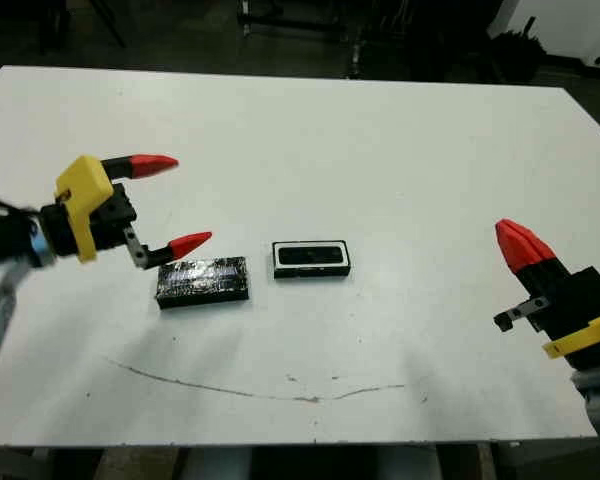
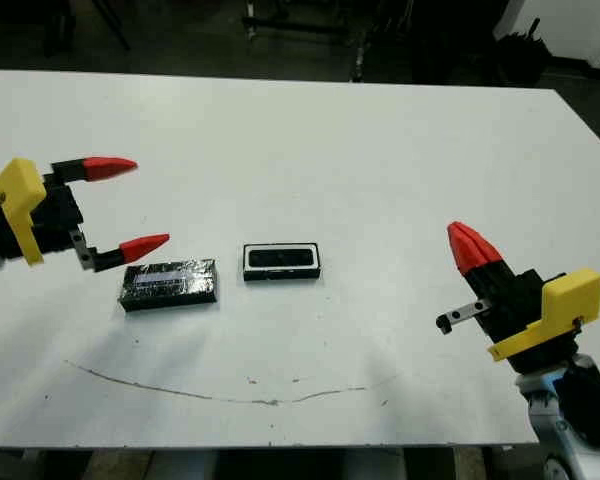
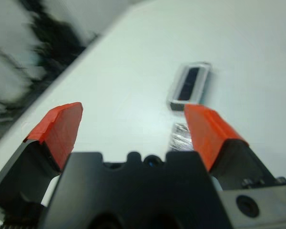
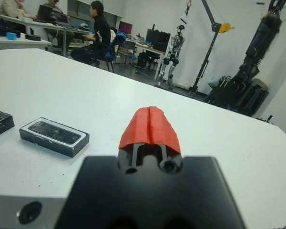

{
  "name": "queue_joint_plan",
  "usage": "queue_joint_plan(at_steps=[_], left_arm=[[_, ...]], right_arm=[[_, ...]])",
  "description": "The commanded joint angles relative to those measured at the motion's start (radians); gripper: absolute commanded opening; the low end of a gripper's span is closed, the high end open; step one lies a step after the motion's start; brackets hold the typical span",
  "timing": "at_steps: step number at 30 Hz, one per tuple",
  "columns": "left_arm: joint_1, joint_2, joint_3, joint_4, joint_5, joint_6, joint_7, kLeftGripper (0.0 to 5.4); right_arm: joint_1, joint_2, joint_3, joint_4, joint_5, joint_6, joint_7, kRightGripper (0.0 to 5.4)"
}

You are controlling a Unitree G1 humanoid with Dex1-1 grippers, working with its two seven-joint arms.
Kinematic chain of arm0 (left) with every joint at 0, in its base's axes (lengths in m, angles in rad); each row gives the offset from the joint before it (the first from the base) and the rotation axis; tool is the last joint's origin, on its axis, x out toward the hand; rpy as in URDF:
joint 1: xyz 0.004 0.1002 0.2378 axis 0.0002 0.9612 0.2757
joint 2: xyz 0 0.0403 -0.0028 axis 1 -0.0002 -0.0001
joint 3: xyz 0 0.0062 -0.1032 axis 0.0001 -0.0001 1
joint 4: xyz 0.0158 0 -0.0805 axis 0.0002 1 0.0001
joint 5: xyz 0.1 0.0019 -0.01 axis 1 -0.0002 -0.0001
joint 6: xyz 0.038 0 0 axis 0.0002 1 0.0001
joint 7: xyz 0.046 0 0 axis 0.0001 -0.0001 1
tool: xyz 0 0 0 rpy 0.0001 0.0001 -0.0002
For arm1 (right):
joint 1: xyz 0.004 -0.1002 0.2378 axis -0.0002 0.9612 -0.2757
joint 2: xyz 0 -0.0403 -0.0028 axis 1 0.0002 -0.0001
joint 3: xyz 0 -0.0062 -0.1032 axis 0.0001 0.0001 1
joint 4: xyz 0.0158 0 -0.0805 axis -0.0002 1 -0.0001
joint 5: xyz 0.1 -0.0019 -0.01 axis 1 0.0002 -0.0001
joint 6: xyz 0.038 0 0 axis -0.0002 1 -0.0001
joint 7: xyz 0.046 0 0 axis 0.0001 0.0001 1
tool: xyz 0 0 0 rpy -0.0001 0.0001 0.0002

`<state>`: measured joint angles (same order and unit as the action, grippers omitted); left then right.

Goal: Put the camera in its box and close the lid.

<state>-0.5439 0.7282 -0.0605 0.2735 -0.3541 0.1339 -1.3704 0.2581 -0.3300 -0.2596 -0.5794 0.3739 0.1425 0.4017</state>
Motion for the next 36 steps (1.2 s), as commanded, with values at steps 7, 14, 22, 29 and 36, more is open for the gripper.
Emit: queue_joint_plan(at_steps=[7, 14, 22, 29, 36], left_arm=[[-0.111, -0.026, -0.108, 0.210, 0.083, -0.073, -0.207, 5.40], [-0.101, -0.047, -0.139, 0.228, 0.134, -0.096, -0.202, 5.40], [-0.097, -0.053, -0.159, 0.304, 0.232, -0.236, -0.164, 5.40], [-0.088, -0.057, -0.165, 0.321, 0.265, -0.230, -0.144, 5.40], [-0.091, -0.064, -0.178, 0.337, 0.273, -0.155, -0.153, 5.40]], right_arm=[[0.005, -0.002, -0.002, 0.009, -0.014, -0.002, -0.014, 0.01], [0.005, -0.003, 0.003, 0.011, -0.011, -0.005, -0.009, 0.01], [0.004, -0.002, 0.015, 0.016, -0.017, -0.036, 0.008, 0.01], [0.008, -0.008, 0.014, 0.030, -0.022, -0.076, 0.030, 0.01], [0.016, -0.010, 0.011, 0.028, -0.023, -0.082, 0.029, 0.01]])
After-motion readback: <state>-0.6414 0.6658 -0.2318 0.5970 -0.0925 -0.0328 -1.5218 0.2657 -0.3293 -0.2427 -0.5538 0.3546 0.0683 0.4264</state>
